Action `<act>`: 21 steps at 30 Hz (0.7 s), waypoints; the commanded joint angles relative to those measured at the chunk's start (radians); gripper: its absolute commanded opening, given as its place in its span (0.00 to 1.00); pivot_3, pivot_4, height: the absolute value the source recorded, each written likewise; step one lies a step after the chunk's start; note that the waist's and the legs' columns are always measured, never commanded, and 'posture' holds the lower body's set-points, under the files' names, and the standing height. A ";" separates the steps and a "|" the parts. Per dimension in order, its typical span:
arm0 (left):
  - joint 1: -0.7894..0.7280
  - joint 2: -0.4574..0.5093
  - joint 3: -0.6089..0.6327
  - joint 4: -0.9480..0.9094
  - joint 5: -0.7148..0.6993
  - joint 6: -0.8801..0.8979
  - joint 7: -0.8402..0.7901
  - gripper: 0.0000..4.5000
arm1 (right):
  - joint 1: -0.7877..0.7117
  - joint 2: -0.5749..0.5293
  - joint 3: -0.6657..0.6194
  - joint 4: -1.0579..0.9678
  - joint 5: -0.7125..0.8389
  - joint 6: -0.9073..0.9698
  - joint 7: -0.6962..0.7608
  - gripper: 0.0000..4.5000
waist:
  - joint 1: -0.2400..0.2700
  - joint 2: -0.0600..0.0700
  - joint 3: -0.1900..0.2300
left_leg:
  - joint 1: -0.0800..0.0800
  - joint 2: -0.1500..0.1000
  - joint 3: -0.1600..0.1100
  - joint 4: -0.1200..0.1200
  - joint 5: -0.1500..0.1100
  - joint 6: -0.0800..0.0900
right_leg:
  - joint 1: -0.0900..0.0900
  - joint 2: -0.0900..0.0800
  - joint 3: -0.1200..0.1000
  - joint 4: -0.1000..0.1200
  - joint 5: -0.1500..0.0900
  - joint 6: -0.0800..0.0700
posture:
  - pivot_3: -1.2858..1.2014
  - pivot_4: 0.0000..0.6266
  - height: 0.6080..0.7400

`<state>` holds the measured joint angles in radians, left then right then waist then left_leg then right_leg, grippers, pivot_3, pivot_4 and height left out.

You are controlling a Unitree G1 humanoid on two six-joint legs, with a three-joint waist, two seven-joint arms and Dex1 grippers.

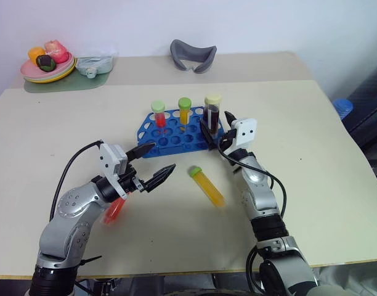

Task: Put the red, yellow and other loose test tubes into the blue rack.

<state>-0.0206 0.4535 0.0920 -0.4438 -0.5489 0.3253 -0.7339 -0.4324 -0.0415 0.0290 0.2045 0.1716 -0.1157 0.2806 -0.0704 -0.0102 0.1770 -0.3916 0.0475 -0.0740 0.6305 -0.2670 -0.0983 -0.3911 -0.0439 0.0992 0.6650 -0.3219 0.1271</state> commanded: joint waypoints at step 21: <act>-0.002 0.017 -0.011 -0.052 -0.019 0.006 0.015 1.00 | -0.085 -0.157 -0.022 -0.390 0.099 0.769 0.001 0.99 | 0.001 0.000 0.000 | 0.000 0.000 0.000 0.000 0.000 0.000 | 0.000 0.000 0.000 0.000 0.000 0.000 | 0.52 0.24 1.00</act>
<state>-0.0219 0.4667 0.0714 -0.4705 -0.5574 0.3447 -0.7162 -0.4802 -0.1859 0.0123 -0.1217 0.2458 0.5867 0.2776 -0.0695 -0.0100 0.1772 -0.3920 0.0473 -0.0742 0.6306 -0.2671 -0.0983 -0.3913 -0.0438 0.0993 0.6647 -0.3219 0.1270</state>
